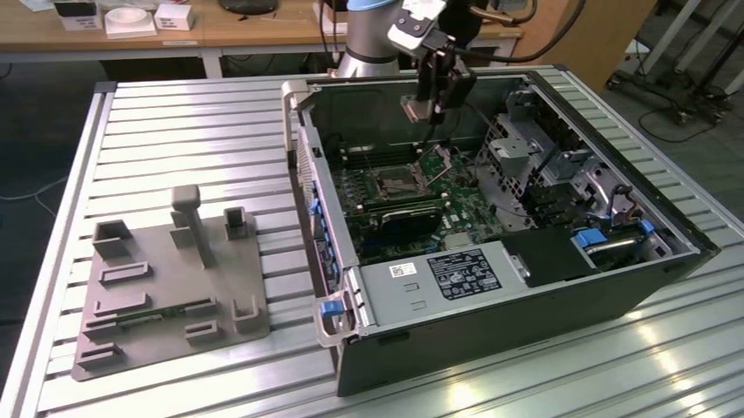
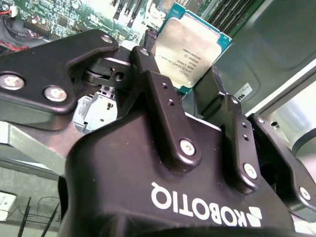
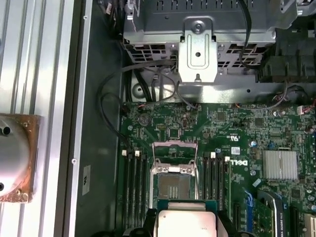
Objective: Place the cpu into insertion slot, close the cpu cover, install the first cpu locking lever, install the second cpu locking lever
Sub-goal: 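Place the cpu into insertion slot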
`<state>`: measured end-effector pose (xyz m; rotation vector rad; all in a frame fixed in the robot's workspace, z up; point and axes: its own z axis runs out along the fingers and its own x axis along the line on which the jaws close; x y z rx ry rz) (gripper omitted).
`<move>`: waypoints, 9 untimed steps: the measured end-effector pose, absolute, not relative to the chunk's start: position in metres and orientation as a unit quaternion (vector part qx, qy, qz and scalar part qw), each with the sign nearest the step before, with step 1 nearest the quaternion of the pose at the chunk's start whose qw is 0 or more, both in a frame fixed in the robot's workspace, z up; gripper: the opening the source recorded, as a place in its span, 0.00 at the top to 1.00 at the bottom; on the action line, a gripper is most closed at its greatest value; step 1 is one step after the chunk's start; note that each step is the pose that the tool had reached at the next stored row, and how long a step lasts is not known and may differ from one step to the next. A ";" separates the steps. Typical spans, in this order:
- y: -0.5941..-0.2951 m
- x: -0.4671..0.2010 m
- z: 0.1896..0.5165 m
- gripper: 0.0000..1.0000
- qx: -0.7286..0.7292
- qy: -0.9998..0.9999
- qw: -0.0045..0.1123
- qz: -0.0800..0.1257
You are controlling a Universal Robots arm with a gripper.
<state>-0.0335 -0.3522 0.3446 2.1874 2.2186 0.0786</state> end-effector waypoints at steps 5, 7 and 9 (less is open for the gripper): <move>-0.352 -0.033 0.344 0.46 0.702 0.712 0.012 0.026; -0.352 -0.033 0.344 0.46 0.702 0.712 0.012 0.026; -0.352 -0.033 0.344 0.46 0.702 0.712 0.012 0.026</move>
